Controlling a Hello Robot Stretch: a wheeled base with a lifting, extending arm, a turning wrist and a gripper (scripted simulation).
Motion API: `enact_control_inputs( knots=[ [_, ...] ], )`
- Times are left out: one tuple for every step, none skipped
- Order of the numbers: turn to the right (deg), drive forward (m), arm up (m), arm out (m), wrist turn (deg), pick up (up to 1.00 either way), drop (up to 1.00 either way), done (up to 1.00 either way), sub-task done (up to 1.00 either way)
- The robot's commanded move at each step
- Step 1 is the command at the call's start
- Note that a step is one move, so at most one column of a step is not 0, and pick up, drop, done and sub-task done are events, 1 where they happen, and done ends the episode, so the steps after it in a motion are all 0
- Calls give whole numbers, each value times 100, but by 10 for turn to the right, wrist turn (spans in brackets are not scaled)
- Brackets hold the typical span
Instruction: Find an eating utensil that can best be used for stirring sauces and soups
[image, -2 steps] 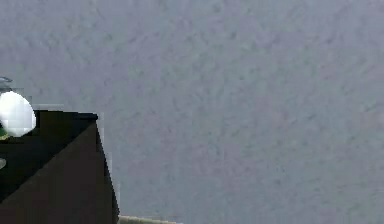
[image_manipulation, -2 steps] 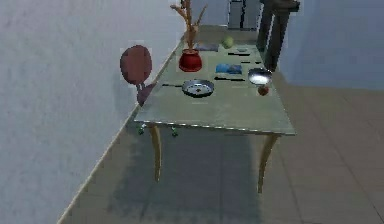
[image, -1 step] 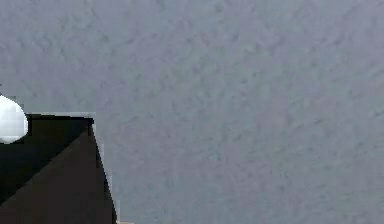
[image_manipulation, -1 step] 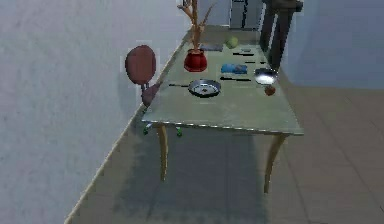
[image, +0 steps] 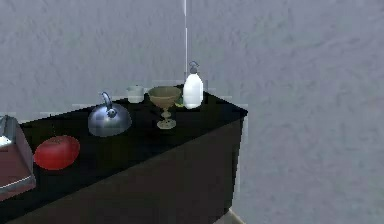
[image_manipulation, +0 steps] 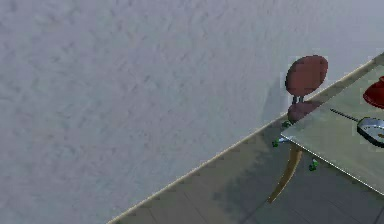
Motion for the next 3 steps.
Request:
enact_control_inputs(
  knots=[
    [-120, 0, 0, 0, 0, 0, 0, 0, 0],
    [0, 100, 0, 0, 0, 0, 0, 0, 0],
    [0, 0, 0, 0, 0, 0, 0, 100, 0]
  ],
)
